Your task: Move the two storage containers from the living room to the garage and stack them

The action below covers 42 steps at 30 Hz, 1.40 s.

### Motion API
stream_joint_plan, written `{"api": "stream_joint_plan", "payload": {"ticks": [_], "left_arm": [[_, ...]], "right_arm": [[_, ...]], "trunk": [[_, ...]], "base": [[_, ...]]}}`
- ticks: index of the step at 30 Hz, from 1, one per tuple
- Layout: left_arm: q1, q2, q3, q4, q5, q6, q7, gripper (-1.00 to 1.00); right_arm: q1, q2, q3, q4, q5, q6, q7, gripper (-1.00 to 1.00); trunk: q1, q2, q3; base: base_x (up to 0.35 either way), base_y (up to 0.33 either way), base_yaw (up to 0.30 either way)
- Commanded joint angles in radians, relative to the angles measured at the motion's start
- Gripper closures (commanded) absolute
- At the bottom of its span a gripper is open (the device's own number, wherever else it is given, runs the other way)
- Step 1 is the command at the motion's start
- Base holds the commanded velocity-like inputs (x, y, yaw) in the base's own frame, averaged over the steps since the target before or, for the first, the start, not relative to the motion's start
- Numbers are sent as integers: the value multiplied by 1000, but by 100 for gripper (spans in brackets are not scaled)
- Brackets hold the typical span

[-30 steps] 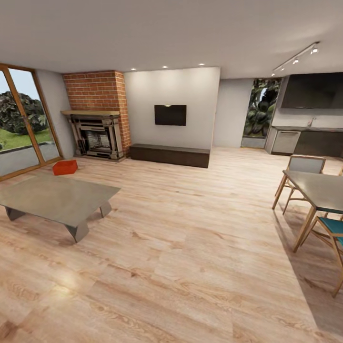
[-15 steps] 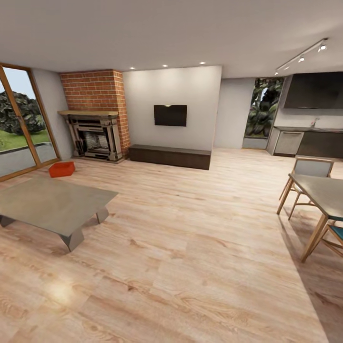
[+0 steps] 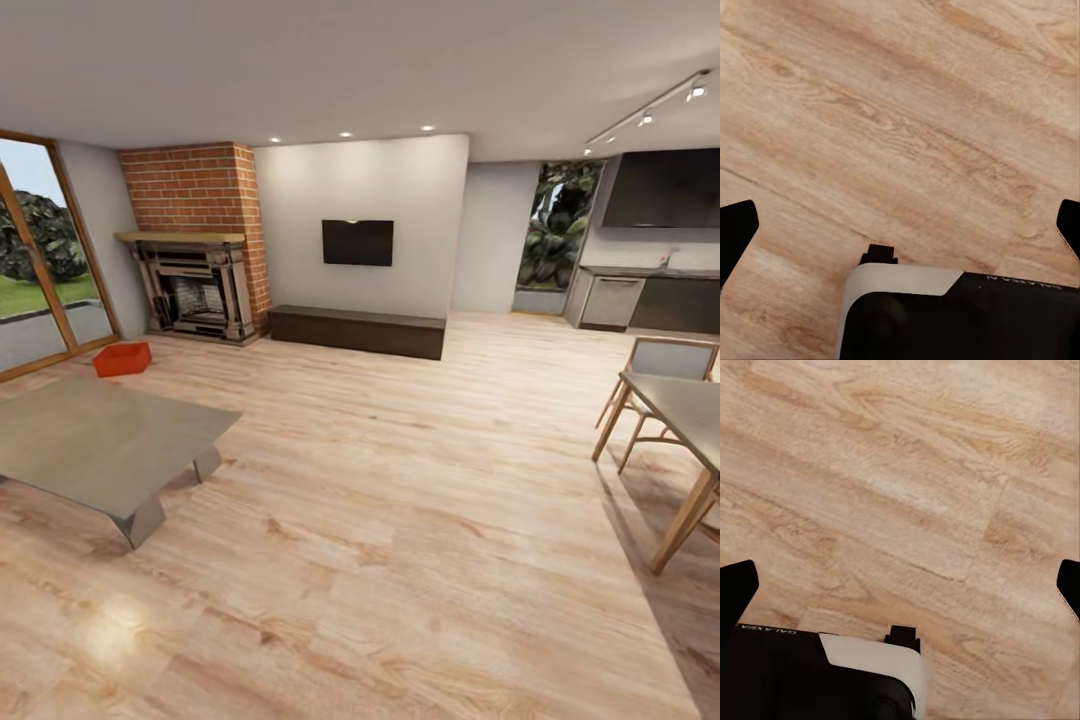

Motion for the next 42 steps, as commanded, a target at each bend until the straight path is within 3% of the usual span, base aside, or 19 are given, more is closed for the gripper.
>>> {"api": "stream_joint_plan", "payload": {"ticks": [1,42], "left_arm": [[-2,0,4,4,1,-7,2,-100],[-2,2,4,4,1,-7,2,-100]], "right_arm": [[-2,-1,-8,4,10,-7,1,-100],[-2,-1,-7,4,10,-9,1,-100]], "trunk": [[1,-2,-2],[1,-2,-2]], "base": [[326,0,0],[326,0,0]]}}
